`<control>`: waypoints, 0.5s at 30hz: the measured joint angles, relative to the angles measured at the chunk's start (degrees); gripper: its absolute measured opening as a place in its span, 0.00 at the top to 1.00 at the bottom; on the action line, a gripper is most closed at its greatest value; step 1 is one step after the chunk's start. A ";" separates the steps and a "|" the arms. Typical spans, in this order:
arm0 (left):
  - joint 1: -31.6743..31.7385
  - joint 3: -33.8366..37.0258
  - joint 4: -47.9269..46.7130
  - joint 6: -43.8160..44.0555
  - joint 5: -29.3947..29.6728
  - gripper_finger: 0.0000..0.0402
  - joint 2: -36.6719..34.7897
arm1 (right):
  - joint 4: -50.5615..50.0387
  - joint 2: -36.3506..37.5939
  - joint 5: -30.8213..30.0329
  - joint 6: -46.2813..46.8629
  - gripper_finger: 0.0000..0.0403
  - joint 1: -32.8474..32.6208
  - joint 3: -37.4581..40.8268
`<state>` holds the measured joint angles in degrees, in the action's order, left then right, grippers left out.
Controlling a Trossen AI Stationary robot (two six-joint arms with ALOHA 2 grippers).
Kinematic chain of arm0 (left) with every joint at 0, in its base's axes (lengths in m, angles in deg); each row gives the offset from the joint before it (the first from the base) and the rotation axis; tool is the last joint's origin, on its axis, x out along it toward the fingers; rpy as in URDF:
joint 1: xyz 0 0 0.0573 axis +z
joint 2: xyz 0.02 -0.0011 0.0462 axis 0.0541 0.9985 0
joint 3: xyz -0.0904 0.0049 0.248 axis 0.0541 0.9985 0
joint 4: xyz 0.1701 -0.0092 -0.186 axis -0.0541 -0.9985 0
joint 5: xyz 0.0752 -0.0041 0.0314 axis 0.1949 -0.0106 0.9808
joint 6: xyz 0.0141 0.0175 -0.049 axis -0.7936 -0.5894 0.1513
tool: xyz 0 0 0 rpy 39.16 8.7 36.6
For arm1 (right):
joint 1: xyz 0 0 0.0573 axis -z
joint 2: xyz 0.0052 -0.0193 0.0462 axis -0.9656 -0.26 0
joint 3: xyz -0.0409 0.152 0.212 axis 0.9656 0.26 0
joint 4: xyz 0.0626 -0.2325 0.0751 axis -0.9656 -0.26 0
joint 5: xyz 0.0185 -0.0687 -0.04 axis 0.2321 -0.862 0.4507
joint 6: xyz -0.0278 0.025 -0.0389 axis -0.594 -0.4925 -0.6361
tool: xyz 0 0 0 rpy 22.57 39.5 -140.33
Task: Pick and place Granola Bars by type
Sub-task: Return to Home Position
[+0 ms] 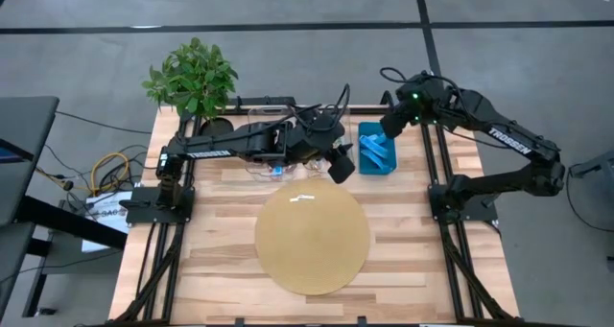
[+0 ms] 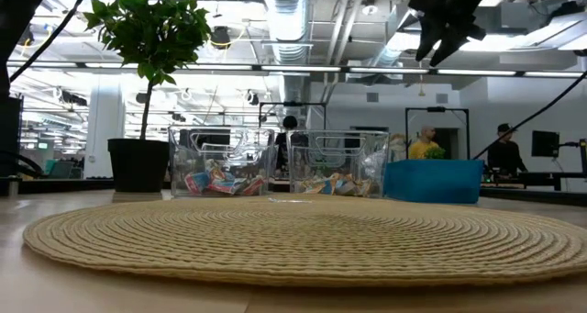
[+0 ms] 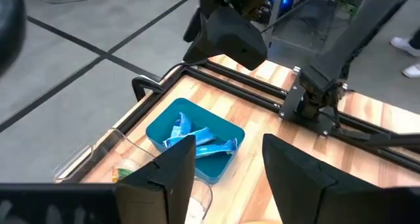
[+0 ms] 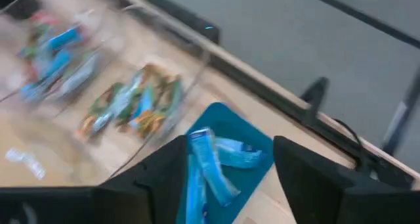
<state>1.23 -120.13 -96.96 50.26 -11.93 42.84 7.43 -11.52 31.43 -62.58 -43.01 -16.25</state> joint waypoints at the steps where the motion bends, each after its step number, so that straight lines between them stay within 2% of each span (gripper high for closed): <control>1: 0.00 0.00 -0.15 -0.29 -0.55 0.59 0.00 | 0.07 0.00 1.09 -1.03 0.45 -0.42 0.01; 4: 0.00 0.00 -1.07 -1.50 -3.22 0.63 0.00 | 1.16 1.50 7.01 -5.50 0.43 -2.42 1.06; 8: -0.27 0.00 -3.94 -1.60 -4.30 0.68 0.00 | 6.89 8.45 14.84 -7.18 0.42 -6.06 6.91; 15: -1.94 0.02 -7.80 -1.15 -4.31 0.76 0.02 | 18.28 27.37 16.25 -2.47 0.42 -14.16 23.99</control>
<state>-0.71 -120.10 -104.76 49.12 -16.24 42.86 25.71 15.86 47.67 -65.06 -57.17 7.74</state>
